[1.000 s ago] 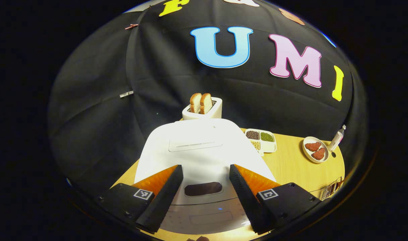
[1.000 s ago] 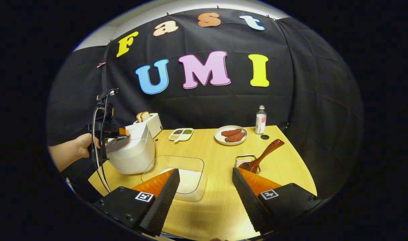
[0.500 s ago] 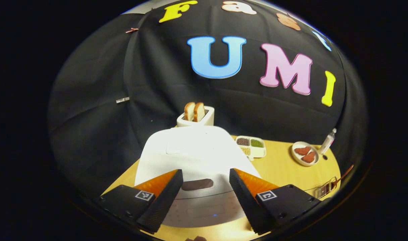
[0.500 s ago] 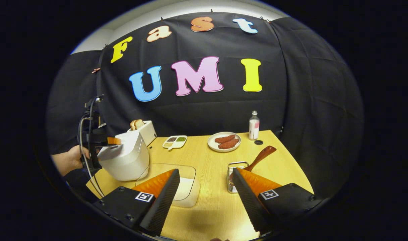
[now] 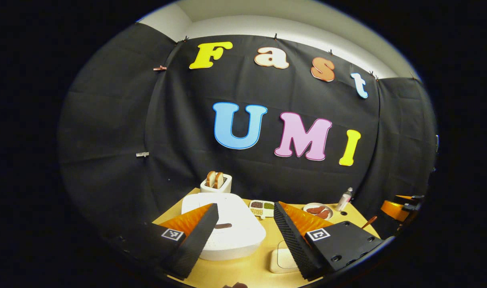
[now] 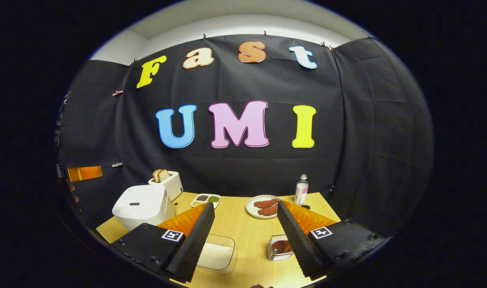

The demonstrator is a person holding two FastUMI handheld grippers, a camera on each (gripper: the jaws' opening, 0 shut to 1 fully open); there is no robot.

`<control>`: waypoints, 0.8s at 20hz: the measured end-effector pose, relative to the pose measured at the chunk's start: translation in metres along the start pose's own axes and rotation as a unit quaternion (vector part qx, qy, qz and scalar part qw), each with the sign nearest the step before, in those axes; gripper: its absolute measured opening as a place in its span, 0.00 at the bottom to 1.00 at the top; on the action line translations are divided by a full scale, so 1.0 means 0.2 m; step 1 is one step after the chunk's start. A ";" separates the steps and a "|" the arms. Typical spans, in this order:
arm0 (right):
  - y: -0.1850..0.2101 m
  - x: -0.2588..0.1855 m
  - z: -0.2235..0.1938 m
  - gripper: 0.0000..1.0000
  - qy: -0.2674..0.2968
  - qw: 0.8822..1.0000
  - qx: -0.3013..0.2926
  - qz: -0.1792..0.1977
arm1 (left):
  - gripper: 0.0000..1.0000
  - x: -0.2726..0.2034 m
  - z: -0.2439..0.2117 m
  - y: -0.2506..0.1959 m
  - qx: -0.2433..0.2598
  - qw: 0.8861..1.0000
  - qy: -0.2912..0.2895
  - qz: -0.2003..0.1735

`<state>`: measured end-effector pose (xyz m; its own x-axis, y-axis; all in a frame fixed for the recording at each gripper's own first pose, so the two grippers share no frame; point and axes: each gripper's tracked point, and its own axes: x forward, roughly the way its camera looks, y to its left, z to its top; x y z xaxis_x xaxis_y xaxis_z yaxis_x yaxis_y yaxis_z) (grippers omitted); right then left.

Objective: Close the left gripper, press the button to open the rice cooker; take a wooden spoon from the chopstick holder with the right hand, scoop a spoonful of rice and pour it into the rice cooker, then put the wooden spoon back into the chopstick holder.

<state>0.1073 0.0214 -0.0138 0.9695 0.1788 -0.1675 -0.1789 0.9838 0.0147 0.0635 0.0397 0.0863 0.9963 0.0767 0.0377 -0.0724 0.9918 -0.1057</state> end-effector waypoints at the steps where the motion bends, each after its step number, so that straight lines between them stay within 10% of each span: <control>1: 0.01 -0.05 0.02 0.99 -0.003 1.000 -0.004 -0.004 | 0.96 -0.07 0.00 0.02 -0.002 1.000 -0.003 -0.002; 16: -0.38 -0.72 0.06 0.98 -0.046 0.995 0.051 -0.069 | 0.95 -0.69 -0.07 -0.15 0.055 0.998 -0.013 0.000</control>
<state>-0.0176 -0.0784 0.0218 0.9957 0.0386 -0.0838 -0.0301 0.9946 0.0997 -0.0717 -0.0028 0.0705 0.9949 0.0779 0.0646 -0.0783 0.9969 0.0033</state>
